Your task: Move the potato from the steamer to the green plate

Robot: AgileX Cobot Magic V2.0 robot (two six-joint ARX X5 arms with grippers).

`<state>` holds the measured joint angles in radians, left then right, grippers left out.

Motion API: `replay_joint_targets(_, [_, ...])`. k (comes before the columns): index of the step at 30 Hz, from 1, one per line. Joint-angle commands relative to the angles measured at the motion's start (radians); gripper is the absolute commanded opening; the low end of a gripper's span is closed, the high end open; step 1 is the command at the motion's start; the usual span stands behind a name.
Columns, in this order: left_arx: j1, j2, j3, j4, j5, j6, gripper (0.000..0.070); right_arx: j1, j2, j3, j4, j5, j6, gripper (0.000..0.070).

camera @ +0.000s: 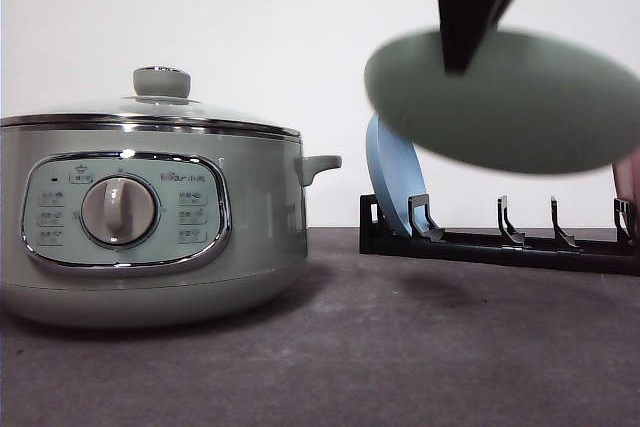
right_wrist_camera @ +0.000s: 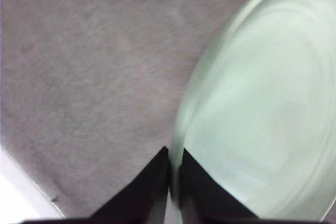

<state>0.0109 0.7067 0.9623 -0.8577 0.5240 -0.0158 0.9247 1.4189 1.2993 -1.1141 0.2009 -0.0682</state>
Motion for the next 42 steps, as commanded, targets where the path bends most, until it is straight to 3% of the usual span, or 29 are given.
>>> replay_joint_targets(1, [0.000, 0.005, 0.026, 0.009, 0.004, 0.012, 0.0560, 0.030, 0.005, -0.025, 0.038, 0.011, 0.034, 0.0003])
replay_joint_targets(12, [0.000, 0.005, 0.026, 0.010, 0.004, 0.012, 0.0560, 0.107, 0.021, -0.246, 0.245, 0.010, 0.062, 0.0003])
replay_joint_targets(20, [0.000, 0.005, 0.026, 0.009, 0.004, 0.012, 0.0560, 0.108, 0.102, -0.313, 0.315, 0.002, 0.061, 0.0003])
replay_joint_targets(27, [0.000, 0.005, 0.026, 0.008, 0.004, 0.012, 0.0560, 0.108, 0.169, -0.318, 0.337, -0.075, 0.064, 0.0004])
replay_joint_targets(29, [0.000, 0.005, 0.026, 0.008, 0.004, 0.012, 0.0560, 0.108, 0.176, -0.318, 0.336, -0.086, 0.073, 0.0043])
replay_joint_targets(32, [0.000, 0.005, 0.026, 0.008, 0.004, 0.012, 0.0560, 0.108, 0.176, -0.318, 0.337, -0.097, 0.090, 0.0281])
replay_joint_targets(34, [0.000, 0.005, 0.026, 0.008, 0.004, 0.012, 0.0560, 0.108, 0.176, -0.318, 0.337, -0.096, 0.097, 0.0392])
replay_joint_targets(42, [0.000, 0.005, 0.026, 0.008, 0.004, 0.012, 0.0560, 0.106, 0.155, -0.307, 0.350, -0.088, 0.106, 0.0411])
